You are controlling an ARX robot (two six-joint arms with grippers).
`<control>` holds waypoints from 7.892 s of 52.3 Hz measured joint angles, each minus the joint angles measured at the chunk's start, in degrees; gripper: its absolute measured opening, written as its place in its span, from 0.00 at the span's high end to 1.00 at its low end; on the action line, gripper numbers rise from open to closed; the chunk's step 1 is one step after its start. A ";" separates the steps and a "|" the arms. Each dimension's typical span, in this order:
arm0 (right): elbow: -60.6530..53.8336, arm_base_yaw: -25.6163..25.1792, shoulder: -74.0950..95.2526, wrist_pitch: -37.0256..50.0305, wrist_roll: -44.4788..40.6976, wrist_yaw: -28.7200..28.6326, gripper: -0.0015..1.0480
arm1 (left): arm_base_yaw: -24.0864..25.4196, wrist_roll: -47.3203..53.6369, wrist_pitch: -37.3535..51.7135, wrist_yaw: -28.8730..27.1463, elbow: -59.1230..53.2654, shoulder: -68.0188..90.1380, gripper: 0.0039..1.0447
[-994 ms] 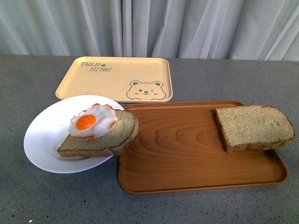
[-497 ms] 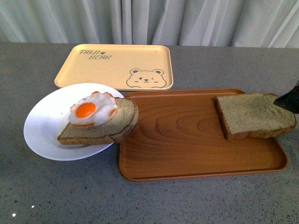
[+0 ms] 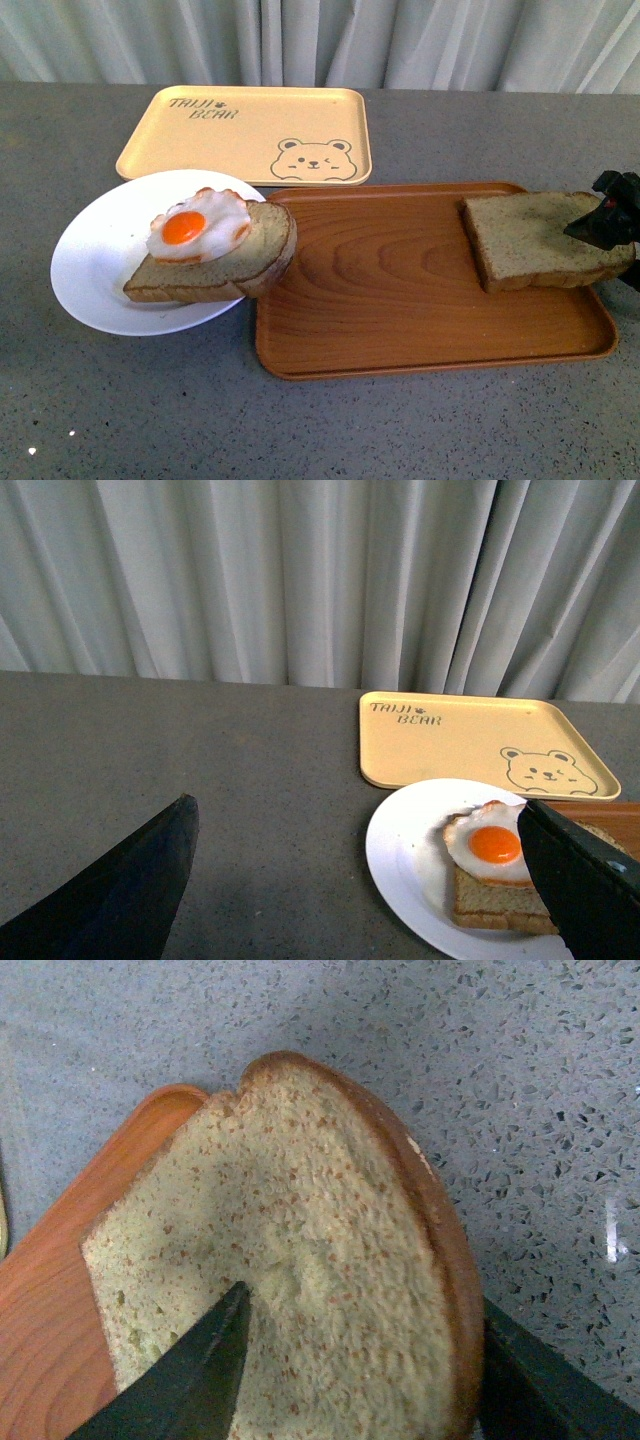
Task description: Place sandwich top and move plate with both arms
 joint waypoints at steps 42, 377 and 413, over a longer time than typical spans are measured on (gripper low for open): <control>9.31 27.19 -11.34 0.15 10.47 1.73 0.97 | 0.00 0.02 0.00 0.00 0.00 0.00 0.08; -39.50 4.07 -112.91 -32.79 -35.08 7.98 0.09 | -1.60 -68.30 41.20 19.28 31.58 113.52 0.28; -39.50 4.07 -112.91 -32.79 -35.08 7.98 0.09 | -2.54 -71.21 46.93 22.56 30.12 116.26 0.98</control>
